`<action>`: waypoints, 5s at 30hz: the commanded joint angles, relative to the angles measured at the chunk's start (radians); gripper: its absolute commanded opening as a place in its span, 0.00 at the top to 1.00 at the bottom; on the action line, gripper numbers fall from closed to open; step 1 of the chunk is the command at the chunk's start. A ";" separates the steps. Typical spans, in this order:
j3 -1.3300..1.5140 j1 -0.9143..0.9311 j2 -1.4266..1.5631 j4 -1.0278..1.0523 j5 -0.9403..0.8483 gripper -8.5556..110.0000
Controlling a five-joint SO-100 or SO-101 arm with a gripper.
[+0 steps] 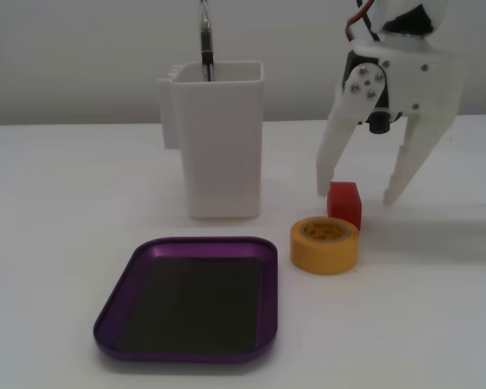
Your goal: Pick up the red cube and place it in the box.
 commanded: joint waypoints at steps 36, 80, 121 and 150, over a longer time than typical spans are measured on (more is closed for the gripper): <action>-0.176 -0.247 0.333 0.178 -0.049 0.93; -1.408 -0.414 -0.871 0.364 0.351 0.93; -1.088 -0.407 -0.137 0.669 0.337 0.78; 0.618 -0.353 1.045 0.209 0.239 0.78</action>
